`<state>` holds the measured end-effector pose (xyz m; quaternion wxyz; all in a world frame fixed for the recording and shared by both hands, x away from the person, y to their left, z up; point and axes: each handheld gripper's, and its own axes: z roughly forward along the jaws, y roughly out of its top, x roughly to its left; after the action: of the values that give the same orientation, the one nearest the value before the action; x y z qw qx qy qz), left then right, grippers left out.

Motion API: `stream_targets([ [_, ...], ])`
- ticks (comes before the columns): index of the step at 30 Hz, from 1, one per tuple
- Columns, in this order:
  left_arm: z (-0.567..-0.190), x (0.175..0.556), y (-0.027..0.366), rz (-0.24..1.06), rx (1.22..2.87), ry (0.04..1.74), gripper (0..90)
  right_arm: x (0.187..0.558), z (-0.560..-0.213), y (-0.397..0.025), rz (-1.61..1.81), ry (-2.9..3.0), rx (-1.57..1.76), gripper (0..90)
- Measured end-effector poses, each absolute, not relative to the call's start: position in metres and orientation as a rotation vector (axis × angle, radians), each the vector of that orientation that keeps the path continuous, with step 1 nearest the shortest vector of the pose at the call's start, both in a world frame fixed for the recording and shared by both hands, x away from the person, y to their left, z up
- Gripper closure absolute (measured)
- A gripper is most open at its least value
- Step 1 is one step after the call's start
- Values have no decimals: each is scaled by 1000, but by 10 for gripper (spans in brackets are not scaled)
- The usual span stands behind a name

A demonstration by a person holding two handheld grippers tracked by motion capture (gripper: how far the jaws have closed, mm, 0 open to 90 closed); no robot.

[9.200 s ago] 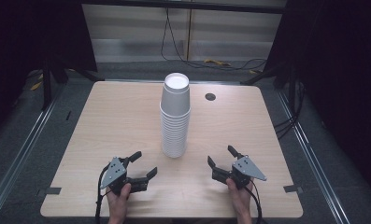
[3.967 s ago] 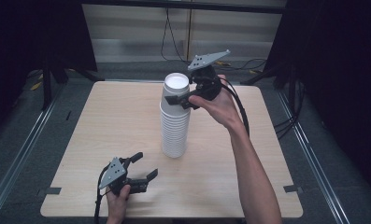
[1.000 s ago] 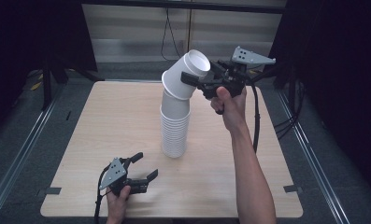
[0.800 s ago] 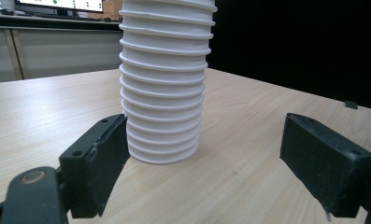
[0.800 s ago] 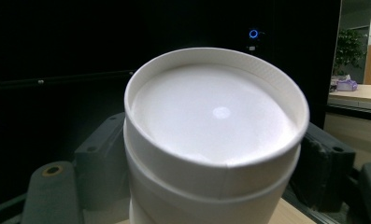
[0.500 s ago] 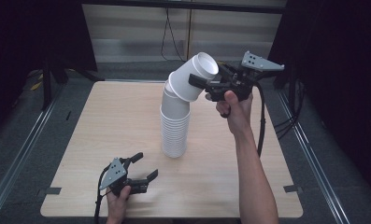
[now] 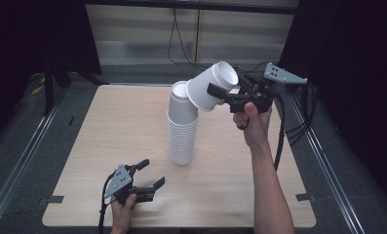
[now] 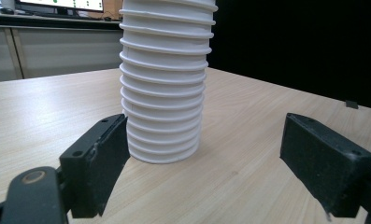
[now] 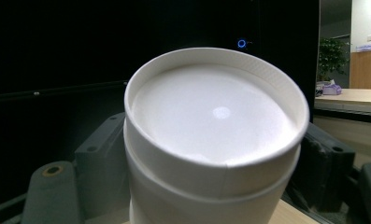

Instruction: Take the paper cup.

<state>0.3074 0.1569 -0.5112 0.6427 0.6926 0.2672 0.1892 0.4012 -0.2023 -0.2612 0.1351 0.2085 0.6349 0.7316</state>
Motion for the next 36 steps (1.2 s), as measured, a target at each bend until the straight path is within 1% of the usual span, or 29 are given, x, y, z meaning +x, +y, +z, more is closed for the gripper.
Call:
stream_targets([
  [10,-511,307,157,430,1571,623,153,391,-266,-216,2092,1865,622,220],
  [23,-511,307,157,427,1582,611,155,375,-278,-220,2110,1853,615,220],
  [36,-511,308,155,427,1586,619,154,367,-295,-220,2105,1884,640,221],
])
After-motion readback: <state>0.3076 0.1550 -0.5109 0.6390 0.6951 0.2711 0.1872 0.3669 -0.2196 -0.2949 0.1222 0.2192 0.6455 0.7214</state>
